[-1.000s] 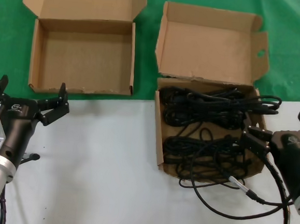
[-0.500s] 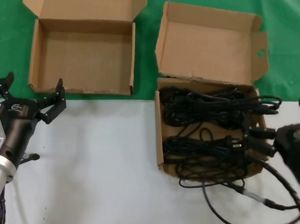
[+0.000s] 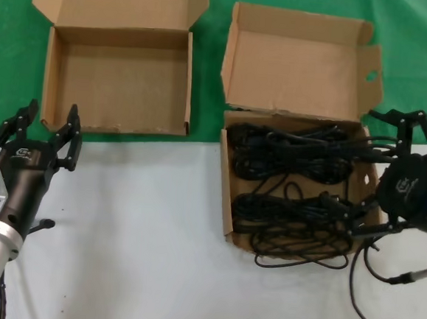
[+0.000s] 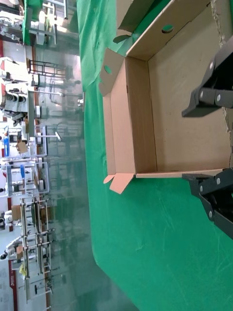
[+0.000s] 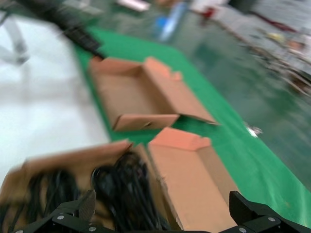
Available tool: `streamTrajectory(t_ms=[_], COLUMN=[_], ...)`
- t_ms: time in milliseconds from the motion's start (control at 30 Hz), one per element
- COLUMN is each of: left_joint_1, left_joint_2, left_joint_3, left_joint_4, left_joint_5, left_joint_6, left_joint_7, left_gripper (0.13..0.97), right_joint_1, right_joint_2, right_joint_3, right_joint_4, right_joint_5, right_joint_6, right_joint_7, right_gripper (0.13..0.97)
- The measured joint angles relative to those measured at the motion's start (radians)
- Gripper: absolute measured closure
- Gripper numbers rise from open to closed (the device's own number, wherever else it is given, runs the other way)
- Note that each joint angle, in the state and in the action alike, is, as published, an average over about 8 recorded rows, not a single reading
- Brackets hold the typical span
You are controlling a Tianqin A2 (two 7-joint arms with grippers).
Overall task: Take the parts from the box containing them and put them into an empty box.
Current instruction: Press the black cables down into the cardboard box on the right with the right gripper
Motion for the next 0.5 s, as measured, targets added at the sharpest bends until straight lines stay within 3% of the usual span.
streamTrajectory(t_ms=[233,500], left_joint_1=[0.0,0.0], left_joint_2=[0.0,0.0], left_joint_3=[0.0,0.0], left_joint_4=[0.0,0.0], left_joint_5=[0.0,0.0], left_joint_6=[0.0,0.0], left_joint_7=[0.0,0.0], left_gripper=[0.711,0.841], right_joint_1=[0.226,0.479], right_joint_2=[0.063,-0.024], right_joint_3=[-0.105,-0.246], right_joint_4=[-0.054,-0.158], right_joint_5=[-0.146,-0.384], right_joint_6=[-0.219,-0.399], right_joint_7=[-0.006,0.019], right_gripper=[0.129,0.132])
